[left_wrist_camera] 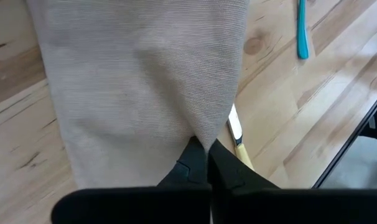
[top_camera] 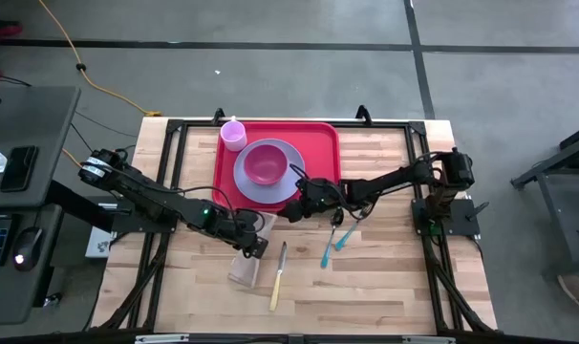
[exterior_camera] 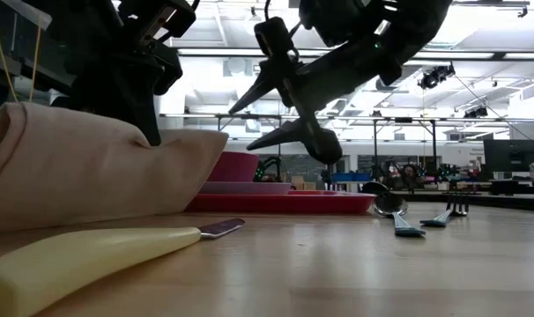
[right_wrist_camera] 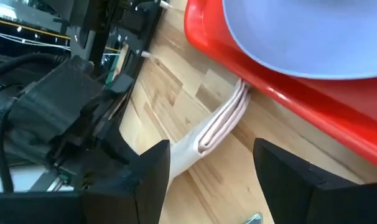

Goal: Set up tray
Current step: Put the brown napkin on the red serving tray

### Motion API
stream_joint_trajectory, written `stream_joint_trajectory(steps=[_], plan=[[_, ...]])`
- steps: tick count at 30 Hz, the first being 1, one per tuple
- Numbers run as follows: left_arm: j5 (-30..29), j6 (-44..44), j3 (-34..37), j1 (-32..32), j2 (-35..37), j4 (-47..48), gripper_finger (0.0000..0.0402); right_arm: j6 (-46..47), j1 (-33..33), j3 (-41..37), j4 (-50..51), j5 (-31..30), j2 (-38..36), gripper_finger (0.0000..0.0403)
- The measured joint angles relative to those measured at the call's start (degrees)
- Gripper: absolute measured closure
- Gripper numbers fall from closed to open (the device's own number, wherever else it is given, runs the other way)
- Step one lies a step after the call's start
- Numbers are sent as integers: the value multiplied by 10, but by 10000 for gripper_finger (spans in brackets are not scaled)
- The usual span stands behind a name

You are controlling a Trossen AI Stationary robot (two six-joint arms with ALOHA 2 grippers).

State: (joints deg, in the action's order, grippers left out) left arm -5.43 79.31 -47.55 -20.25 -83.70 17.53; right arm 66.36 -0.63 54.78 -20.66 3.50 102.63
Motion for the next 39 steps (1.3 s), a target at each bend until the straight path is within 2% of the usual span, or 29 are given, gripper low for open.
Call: stream_joint_trajectory(steps=[7, 22, 31, 39], plan=[[0, -2, 0, 0, 0, 0, 383, 14, -1, 0, -2, -1, 0, 194], [-12, 0, 0, 0, 0, 1, 380, 30, -18, -1, -22, -44, 10, 194], [-13, 4, 0, 0, 0, 1, 379, 48, -20, -1, -89, -33, 40, 194], [-13, 4, 0, 0, 0, 0, 378, 48, -21, -1, -71, -47, 41, 194]])
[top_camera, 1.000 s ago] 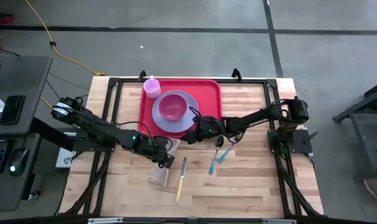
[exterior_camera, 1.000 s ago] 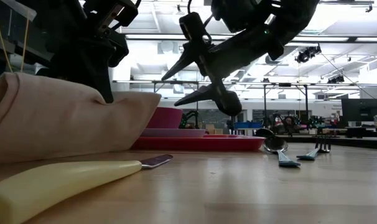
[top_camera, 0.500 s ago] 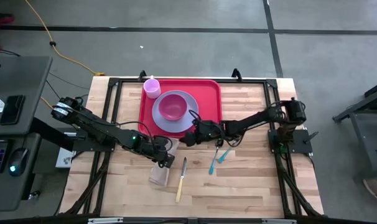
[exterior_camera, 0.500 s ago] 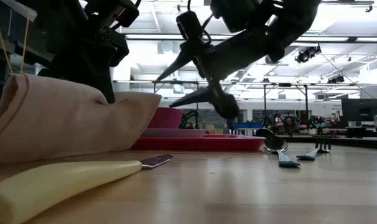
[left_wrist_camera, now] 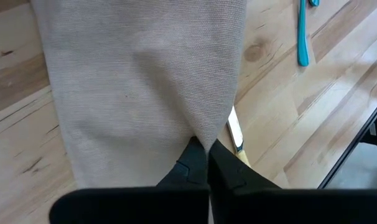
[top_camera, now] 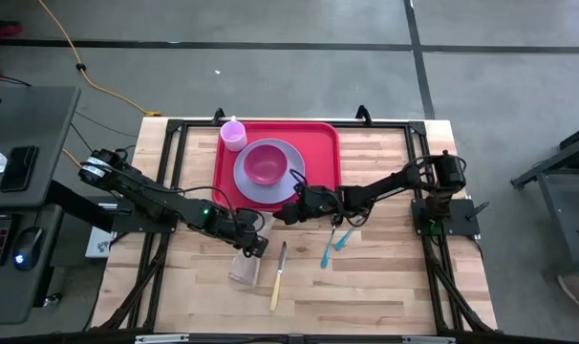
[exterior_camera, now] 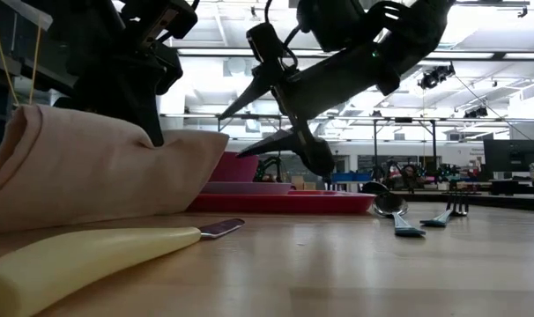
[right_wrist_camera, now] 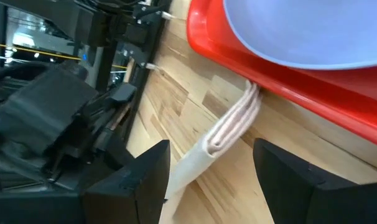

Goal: Set up tray
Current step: Put the brown napkin on the red serving tray

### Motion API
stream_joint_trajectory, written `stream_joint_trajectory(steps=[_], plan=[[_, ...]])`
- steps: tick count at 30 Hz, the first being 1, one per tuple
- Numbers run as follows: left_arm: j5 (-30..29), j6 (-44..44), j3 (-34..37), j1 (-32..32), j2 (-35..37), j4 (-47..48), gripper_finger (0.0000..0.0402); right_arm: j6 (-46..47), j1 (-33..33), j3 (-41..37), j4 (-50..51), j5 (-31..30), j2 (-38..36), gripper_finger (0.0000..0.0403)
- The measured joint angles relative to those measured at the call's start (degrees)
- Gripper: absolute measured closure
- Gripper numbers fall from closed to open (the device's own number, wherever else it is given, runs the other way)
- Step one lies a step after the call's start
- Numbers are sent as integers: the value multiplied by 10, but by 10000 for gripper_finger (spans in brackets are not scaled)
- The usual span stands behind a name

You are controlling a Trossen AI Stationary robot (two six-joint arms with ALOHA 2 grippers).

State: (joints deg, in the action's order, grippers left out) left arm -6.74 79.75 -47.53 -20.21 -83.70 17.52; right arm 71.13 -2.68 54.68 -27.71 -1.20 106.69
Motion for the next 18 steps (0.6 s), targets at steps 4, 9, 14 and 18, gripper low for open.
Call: stream_joint_trajectory(steps=[4, 9, 14, 18], plan=[[0, 0, 0, 0, 0, 0, 378, 0, -1, 0, 8, -9, 0, 194], [0, 0, 0, 0, 0, -2, 378, 4, -1, 0, 6, -20, 0, 194], [-3, 0, 0, 0, 0, -7, 378, 9, -4, 0, 6, -26, 0, 194], [-3, 0, 0, 0, 0, -7, 378, 9, -7, 0, 6, -37, 0, 194]])
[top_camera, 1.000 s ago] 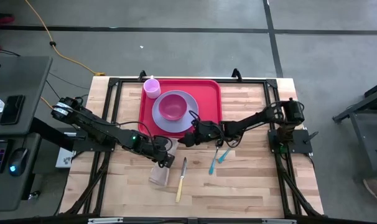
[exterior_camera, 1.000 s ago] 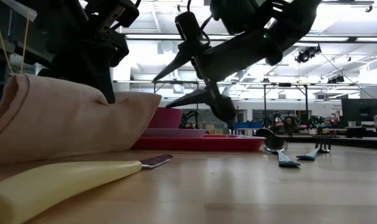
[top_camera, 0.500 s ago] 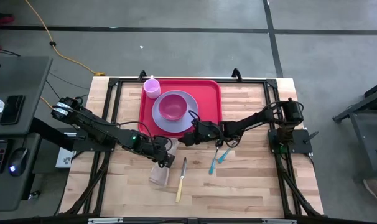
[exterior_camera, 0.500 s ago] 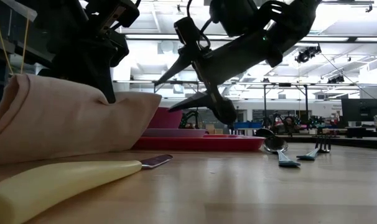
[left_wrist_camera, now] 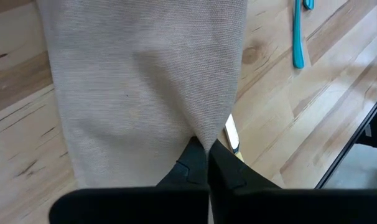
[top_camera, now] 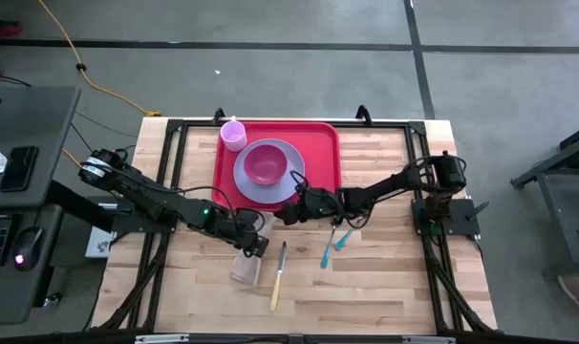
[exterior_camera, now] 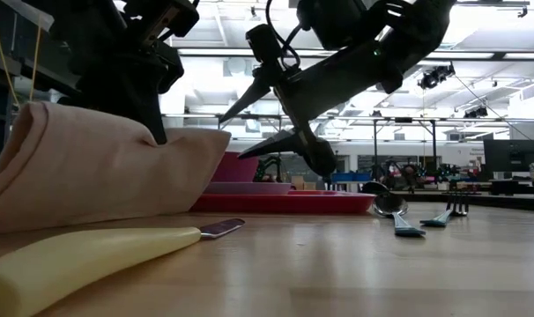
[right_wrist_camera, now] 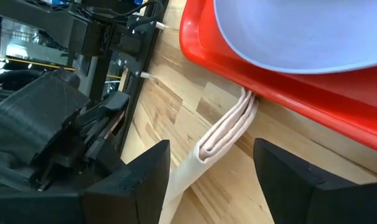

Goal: Set up tray
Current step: Put the brown napkin on the red serving tray

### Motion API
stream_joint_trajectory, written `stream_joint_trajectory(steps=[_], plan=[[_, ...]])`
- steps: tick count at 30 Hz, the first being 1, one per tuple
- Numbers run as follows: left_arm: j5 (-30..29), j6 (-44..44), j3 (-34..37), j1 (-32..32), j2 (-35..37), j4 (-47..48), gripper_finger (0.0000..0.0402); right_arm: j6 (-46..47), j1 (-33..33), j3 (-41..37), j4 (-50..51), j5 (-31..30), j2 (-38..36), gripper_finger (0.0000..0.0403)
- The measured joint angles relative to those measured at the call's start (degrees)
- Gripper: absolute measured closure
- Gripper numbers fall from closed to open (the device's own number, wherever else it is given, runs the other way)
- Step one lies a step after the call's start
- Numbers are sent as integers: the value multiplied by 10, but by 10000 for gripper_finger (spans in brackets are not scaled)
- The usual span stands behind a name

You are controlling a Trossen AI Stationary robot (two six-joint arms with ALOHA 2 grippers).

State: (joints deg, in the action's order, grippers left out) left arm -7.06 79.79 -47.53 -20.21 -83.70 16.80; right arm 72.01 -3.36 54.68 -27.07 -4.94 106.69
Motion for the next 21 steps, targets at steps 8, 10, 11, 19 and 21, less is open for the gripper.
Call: stream_joint_trajectory(steps=[8, 10, 11, 19, 21], plan=[[-1, 2, 0, 0, 0, -4, 378, 17, 0, 0, -28, -4, 18, 194], [-1, 2, 0, 0, 0, -4, 378, 27, -1, 3, -46, 6, 34, 194], [-1, 2, 0, 0, 0, -4, 378, 28, -1, 8, -45, 14, 41, 194], [-1, 4, 0, 0, 0, -3, 378, -2, 0, 86, 5, 51, 78, 194], [-1, 4, 0, 0, 0, -3, 378, -3, 0, 100, 41, 58, 85, 194]])
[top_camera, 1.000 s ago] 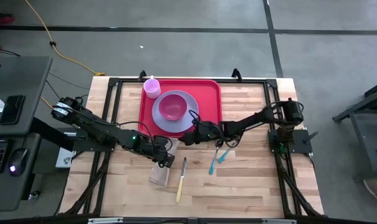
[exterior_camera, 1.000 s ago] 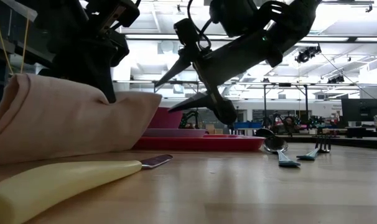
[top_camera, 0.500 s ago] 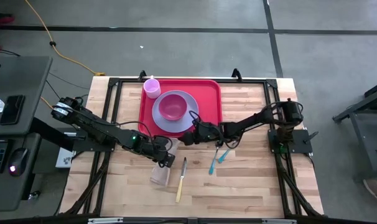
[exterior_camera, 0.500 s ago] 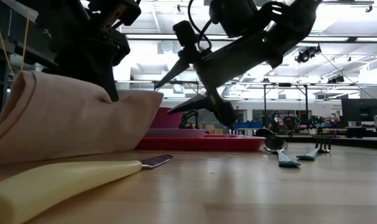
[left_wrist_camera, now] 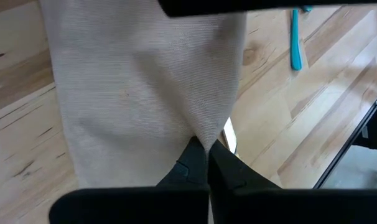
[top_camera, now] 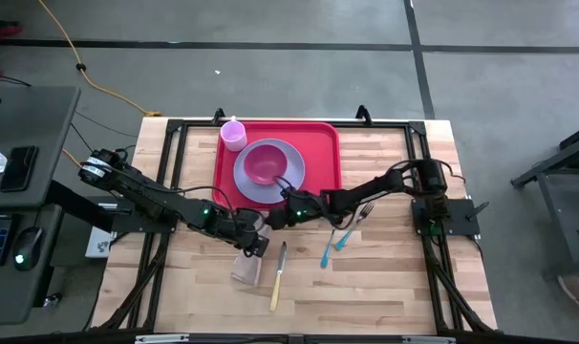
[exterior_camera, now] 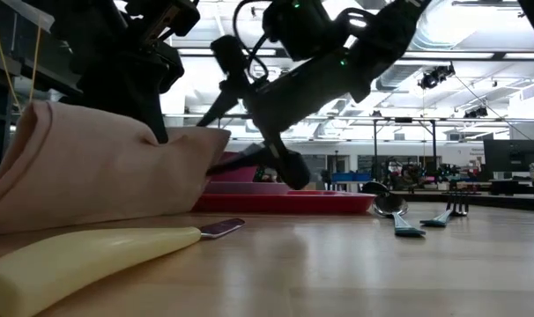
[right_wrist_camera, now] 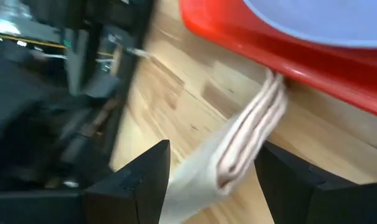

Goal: Set up tray
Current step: Put the brown napkin on the red serving tray

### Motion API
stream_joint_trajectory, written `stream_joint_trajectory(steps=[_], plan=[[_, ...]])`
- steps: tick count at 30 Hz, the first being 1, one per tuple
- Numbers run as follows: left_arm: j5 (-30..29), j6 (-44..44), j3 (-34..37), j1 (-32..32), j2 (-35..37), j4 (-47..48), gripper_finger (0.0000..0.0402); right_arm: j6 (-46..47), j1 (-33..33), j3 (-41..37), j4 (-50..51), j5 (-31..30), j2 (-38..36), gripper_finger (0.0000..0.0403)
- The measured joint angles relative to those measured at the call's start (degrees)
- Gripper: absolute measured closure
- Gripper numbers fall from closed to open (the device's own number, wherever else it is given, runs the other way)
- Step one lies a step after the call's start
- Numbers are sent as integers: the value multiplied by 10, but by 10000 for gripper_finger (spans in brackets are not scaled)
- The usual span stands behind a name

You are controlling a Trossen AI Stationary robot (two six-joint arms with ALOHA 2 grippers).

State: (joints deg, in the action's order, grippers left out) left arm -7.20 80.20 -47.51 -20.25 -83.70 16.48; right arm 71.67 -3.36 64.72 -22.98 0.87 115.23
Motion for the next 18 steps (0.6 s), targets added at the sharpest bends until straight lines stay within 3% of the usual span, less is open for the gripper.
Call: stream_joint_trajectory(steps=[11, 18], plan=[[3, 0, 0, 0, 0, 1, 378, -7, 1, 1, 39, 16, 1, 203], [7, 0, 0, 0, 0, 1, 378, -24, 1, 1, 40, 32, 1, 287]])
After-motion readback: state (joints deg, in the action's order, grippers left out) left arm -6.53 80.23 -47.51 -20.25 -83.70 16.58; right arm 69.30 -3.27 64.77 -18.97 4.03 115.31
